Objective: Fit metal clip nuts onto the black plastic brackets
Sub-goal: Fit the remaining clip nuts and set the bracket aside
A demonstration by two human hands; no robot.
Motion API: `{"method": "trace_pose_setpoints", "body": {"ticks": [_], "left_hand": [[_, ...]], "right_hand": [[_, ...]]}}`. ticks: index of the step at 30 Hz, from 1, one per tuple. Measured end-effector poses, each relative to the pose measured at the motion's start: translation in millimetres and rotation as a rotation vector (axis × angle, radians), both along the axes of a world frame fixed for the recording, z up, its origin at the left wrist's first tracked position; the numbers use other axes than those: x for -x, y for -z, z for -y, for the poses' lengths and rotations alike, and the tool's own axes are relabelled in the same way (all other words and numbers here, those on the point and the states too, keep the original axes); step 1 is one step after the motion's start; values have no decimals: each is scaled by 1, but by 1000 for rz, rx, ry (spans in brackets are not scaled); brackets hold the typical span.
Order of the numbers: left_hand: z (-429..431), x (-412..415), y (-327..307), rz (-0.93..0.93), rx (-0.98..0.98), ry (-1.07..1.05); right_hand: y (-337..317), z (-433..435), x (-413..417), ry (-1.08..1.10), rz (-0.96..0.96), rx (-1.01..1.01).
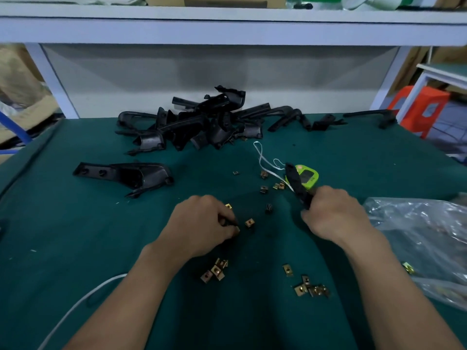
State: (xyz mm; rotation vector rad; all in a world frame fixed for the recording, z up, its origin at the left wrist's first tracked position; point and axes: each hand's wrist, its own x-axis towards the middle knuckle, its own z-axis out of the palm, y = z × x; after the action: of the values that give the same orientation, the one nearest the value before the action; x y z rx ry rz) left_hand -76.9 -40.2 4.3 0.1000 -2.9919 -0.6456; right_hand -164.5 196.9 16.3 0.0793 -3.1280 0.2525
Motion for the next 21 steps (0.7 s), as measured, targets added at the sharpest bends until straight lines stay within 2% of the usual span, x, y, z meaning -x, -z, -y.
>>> {"method": "trace_pose_setpoints", "body": {"ticks": [7, 11, 13, 16, 19, 21], "left_hand": [[-10, -3, 7, -64, -111, 20], [-9, -1, 11, -180, -298, -37], [-7, 0, 13, -216, -364, -69], [-3, 2, 16, -227, -448, -153], [-2, 3, 15, -200, -506, -177], [-2, 2, 12, -201, -525, -185]], "right_hand": [[7, 9, 1, -113, 50, 173], [-5, -1, 2, 10, -107, 114], [-11, -8, 2, 59, -13, 59], [-11, -5, 0, -17, 177, 10], [-9, 2, -2, -76, 143, 51], [-9, 4, -3, -125, 106, 153]]}}
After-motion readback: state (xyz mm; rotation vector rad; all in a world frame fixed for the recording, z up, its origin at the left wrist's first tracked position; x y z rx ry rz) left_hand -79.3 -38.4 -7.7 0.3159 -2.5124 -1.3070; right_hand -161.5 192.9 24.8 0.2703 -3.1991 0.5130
